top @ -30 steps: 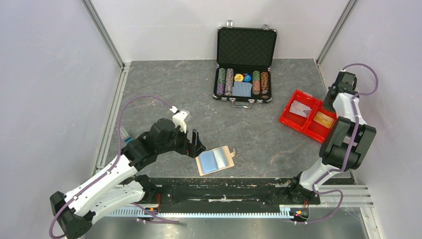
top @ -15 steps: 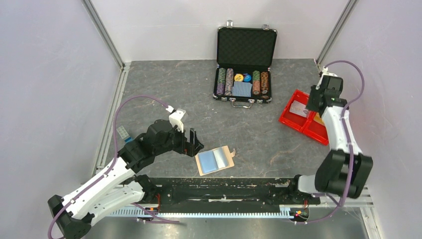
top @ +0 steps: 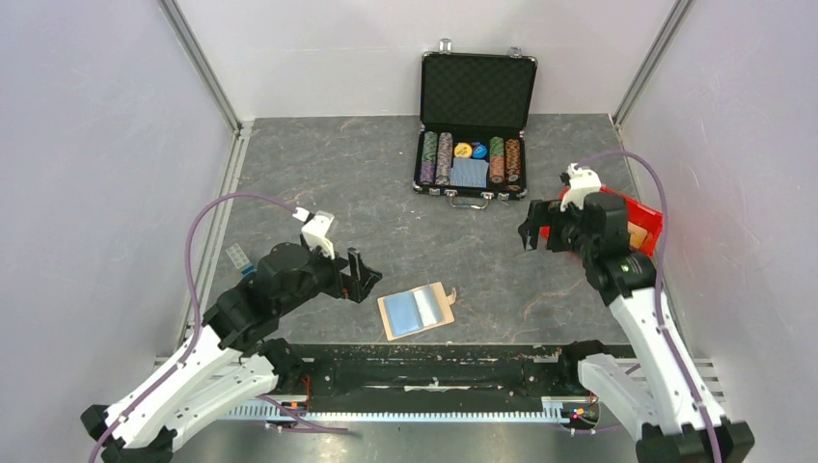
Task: Take the credit cards out of the card holder
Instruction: Reset both arms
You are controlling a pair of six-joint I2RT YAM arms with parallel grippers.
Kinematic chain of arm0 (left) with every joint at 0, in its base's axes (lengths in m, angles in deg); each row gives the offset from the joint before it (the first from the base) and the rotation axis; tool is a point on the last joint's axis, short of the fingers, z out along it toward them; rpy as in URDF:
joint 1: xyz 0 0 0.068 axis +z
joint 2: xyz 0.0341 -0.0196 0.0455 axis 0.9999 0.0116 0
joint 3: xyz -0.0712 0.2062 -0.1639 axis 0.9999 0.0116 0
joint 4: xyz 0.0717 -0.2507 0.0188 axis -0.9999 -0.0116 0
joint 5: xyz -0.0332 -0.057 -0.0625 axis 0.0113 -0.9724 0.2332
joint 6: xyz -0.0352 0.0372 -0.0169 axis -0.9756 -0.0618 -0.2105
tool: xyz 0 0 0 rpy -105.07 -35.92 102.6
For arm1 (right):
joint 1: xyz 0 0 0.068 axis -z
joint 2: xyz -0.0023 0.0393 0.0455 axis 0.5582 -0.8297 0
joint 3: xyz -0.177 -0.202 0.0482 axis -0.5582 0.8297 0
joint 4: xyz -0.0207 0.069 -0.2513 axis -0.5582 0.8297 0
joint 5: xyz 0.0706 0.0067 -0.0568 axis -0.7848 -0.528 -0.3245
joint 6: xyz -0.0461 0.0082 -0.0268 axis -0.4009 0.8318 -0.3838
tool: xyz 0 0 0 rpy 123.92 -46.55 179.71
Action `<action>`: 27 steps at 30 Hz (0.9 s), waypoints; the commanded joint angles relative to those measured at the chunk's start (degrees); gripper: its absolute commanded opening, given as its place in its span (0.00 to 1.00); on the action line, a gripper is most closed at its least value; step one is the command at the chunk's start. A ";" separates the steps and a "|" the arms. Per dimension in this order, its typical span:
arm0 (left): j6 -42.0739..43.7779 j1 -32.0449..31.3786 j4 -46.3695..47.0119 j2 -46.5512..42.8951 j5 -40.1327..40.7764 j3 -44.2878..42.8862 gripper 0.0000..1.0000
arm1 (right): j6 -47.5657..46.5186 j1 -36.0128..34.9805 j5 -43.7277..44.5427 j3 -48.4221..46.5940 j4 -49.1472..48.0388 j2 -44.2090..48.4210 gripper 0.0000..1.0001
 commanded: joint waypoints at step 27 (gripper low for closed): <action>-1.41 -0.03 1.35 -17.71 6.64 3.29 1.00 | 11.65 -0.48 -14.56 14.09 -9.90 26.74 0.98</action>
